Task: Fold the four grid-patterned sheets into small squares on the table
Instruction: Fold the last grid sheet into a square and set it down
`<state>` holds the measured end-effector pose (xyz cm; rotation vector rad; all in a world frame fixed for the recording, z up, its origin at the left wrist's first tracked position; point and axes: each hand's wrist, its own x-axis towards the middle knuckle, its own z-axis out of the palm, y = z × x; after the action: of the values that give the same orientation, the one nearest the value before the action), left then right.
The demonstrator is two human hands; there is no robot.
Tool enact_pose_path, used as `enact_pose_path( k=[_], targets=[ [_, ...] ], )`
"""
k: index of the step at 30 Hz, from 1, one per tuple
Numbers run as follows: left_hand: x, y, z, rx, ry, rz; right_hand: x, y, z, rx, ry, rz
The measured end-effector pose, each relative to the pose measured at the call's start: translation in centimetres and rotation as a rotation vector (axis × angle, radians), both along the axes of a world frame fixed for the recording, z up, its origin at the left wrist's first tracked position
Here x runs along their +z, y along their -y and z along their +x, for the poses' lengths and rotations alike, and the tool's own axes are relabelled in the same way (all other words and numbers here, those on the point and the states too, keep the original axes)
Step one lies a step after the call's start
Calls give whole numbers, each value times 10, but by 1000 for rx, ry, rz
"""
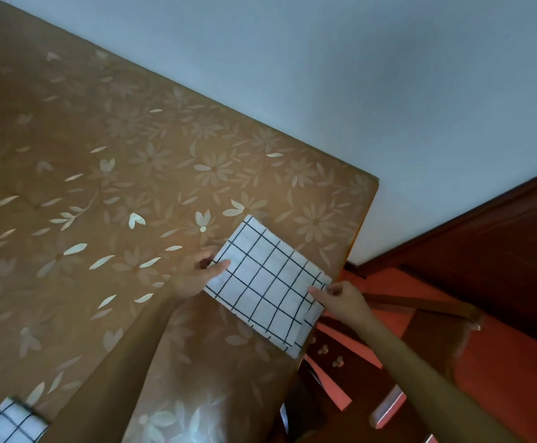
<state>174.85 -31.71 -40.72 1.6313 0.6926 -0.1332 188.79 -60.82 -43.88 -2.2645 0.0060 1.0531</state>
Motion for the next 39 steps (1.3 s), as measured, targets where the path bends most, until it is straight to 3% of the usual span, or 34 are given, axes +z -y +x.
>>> enact_pose_path(
  k=[3,6,15,19,24,33,39],
  targets=[
    [-11,2,-20,159,-134,-173,2,-5,-7,-66,10,47],
    [-28,7,-40,246,-155,-273,0,-9,-12,-101,12,10],
    [-18,28,-52,231,-111,-551,-3,-9,-22,-199,-185,68],
    [-15,34,-53,138,-205,-389,2,-7,-26,-195,-278,72],
    [-13,46,-53,91,-269,-318,7,1,-27,-61,-154,46],
    [-8,63,-54,150,-123,-341,21,-2,-29,4,62,220],
    [-10,64,-57,192,-144,-251,14,-9,-33,-13,-3,272]
  ],
)
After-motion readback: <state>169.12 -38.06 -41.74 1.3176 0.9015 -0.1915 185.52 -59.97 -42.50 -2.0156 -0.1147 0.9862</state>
